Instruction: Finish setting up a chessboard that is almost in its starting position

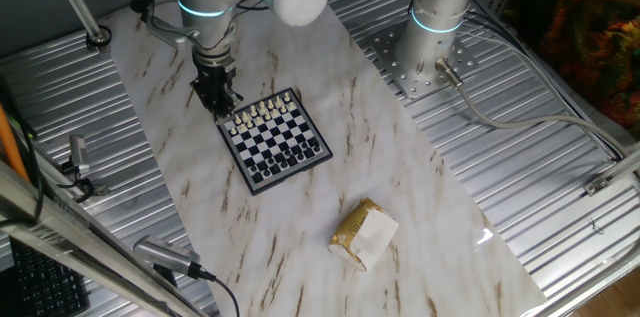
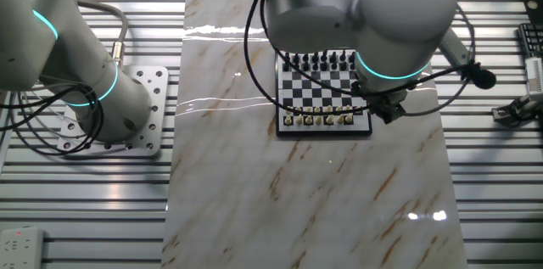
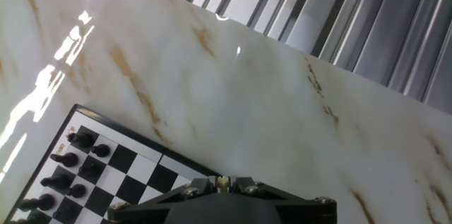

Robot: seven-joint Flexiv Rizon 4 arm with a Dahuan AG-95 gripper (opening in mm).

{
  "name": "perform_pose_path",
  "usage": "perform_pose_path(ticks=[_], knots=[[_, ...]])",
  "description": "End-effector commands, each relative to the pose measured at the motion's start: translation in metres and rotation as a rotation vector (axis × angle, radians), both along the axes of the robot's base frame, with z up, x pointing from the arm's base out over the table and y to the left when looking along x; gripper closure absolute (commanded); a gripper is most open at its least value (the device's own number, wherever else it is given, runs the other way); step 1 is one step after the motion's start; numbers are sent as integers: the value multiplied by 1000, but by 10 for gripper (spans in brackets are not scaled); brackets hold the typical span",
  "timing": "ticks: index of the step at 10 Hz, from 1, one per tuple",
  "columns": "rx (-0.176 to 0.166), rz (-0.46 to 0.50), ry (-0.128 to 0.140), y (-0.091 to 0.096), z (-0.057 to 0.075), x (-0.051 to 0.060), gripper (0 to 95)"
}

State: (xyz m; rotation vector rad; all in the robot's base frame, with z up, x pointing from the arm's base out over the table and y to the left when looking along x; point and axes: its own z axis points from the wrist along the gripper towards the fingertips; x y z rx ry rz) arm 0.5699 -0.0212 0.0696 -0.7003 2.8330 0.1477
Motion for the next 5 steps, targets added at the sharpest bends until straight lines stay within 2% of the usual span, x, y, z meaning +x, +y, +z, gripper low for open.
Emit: perform_pose_path(ticks=[1, 5], knots=[[3, 2, 3, -1, 0, -3, 950], [22, -6, -17, -2, -2, -3, 950]])
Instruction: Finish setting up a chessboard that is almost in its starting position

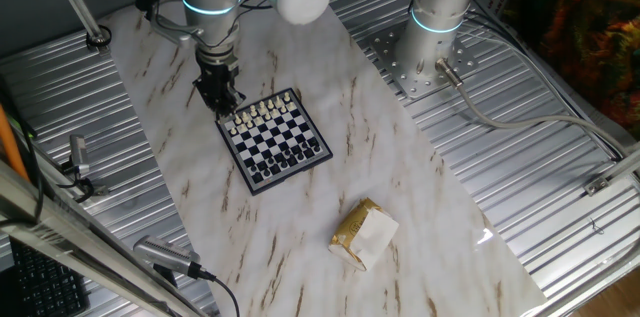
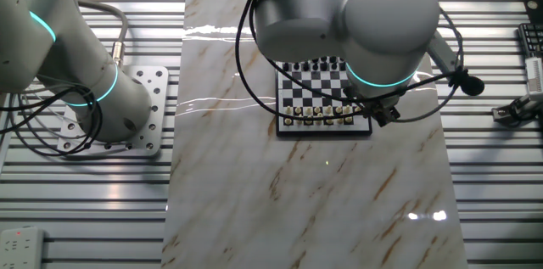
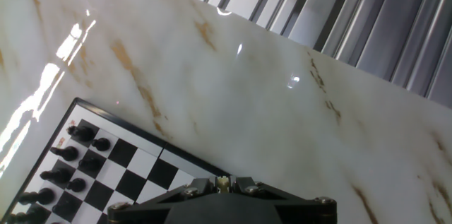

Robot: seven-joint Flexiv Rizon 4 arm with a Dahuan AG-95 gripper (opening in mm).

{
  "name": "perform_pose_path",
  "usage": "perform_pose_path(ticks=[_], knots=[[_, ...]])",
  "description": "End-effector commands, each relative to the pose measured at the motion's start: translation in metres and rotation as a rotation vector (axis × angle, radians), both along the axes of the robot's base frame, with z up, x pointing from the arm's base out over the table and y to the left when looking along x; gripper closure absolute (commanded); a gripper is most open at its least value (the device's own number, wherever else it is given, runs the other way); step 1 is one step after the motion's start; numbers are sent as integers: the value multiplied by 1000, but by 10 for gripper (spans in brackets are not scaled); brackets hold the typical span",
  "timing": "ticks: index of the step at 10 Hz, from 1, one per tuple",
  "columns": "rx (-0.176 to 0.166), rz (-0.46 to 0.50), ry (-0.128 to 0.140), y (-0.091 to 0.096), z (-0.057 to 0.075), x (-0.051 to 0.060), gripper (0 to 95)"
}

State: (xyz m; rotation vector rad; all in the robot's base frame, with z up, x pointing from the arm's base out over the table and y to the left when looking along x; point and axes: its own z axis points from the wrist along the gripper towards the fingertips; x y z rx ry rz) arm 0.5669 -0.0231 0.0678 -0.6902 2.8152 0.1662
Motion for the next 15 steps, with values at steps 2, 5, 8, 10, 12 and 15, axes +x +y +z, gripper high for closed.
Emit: perform_pose_path(ticks=[2, 5, 8, 10, 12, 15], knots=[[9, -3, -6, 0, -1, 0, 950], [16, -6, -13, -2, -4, -2, 950], [23, -7, -15, -2, -7, -2, 950], [22, -7, -16, -2, -9, -2, 950], [24, -8, -16, -2, -11, -1, 950], [27, -9, -18, -3, -14, -1, 950]])
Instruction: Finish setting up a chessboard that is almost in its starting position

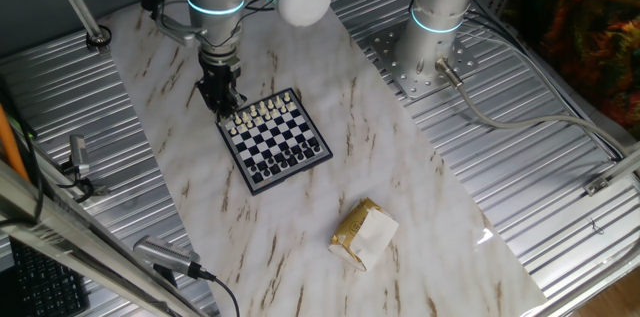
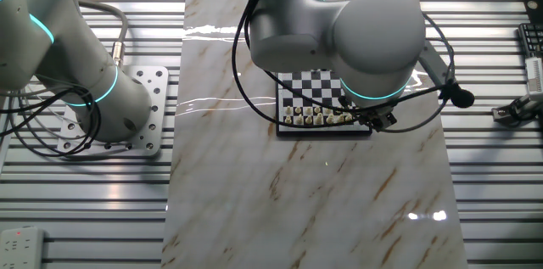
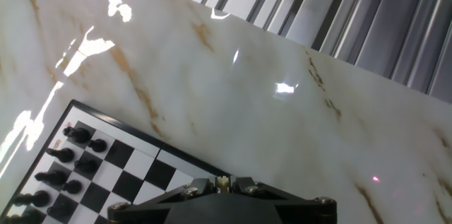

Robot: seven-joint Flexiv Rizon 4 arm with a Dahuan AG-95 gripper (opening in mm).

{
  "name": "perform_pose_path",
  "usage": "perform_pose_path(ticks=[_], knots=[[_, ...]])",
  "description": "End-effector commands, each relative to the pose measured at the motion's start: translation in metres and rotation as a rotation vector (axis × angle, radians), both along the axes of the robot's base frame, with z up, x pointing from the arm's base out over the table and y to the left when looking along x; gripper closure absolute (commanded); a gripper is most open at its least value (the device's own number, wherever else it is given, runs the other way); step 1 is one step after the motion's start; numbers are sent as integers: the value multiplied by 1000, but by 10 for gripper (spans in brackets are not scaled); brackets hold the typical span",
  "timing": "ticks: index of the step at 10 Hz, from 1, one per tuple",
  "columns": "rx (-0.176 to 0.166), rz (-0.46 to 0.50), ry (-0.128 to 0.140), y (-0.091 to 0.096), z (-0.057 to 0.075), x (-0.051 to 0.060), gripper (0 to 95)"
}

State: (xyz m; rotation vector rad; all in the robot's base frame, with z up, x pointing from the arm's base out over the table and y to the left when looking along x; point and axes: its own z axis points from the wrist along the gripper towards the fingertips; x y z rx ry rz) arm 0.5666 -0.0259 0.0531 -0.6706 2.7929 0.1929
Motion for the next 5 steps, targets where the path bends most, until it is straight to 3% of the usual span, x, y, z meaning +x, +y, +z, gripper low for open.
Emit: perform_pose_path(ticks=[1, 5], knots=[[2, -1, 1, 0, 0, 0, 950], [9, -5, -5, 0, -2, 0, 950]])
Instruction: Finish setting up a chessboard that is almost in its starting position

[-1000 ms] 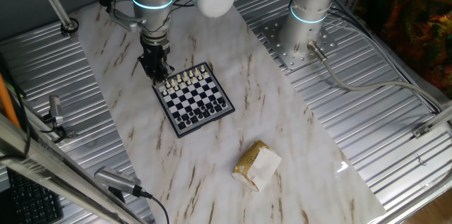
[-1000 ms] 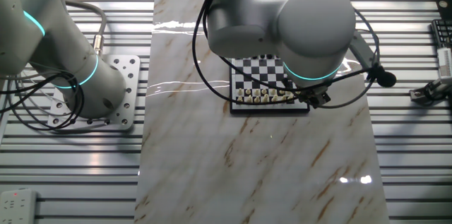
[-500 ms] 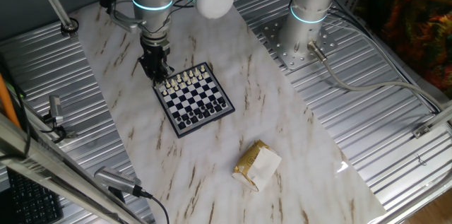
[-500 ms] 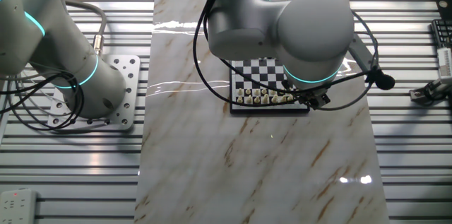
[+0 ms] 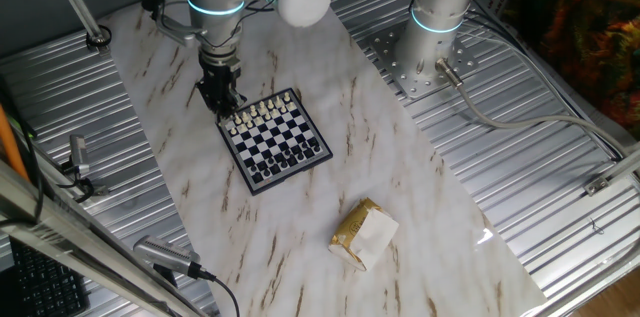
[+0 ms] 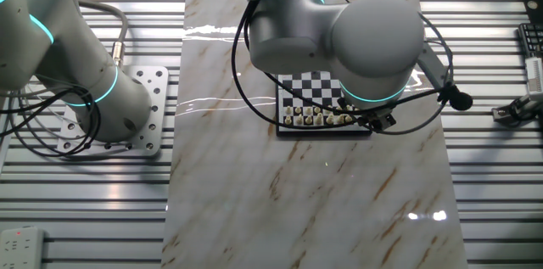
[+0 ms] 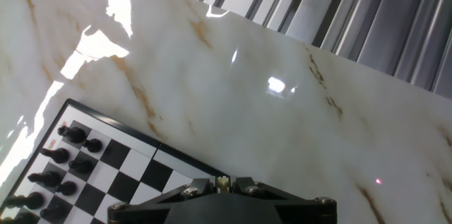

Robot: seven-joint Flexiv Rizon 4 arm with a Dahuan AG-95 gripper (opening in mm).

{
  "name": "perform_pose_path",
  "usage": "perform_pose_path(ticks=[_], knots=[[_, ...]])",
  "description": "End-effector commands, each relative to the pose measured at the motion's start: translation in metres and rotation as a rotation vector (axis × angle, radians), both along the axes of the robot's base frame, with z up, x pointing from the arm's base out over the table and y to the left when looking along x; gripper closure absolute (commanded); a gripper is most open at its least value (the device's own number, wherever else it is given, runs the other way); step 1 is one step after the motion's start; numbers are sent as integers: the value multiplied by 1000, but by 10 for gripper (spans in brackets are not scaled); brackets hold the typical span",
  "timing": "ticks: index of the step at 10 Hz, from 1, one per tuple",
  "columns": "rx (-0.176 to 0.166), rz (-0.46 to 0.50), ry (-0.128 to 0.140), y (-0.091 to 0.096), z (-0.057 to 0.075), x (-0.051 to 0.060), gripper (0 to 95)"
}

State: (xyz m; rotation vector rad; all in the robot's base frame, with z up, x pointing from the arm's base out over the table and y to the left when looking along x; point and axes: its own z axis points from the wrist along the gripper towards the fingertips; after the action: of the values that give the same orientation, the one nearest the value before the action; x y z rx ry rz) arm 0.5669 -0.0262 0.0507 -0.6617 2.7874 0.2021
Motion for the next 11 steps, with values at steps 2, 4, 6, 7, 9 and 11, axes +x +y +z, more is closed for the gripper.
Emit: perform_pose_path(ticks=[2, 4, 6, 7, 9, 11], knots=[[4, -3, -2, 1, -1, 0, 950], [7, -7, -6, 1, -2, 0, 950], [8, -9, -9, 2, -4, 1, 950], [8, -9, -9, 2, -5, 1, 950], [14, -12, -13, 2, -5, 1, 950], [19, -13, -21, 2, -5, 0, 950]])
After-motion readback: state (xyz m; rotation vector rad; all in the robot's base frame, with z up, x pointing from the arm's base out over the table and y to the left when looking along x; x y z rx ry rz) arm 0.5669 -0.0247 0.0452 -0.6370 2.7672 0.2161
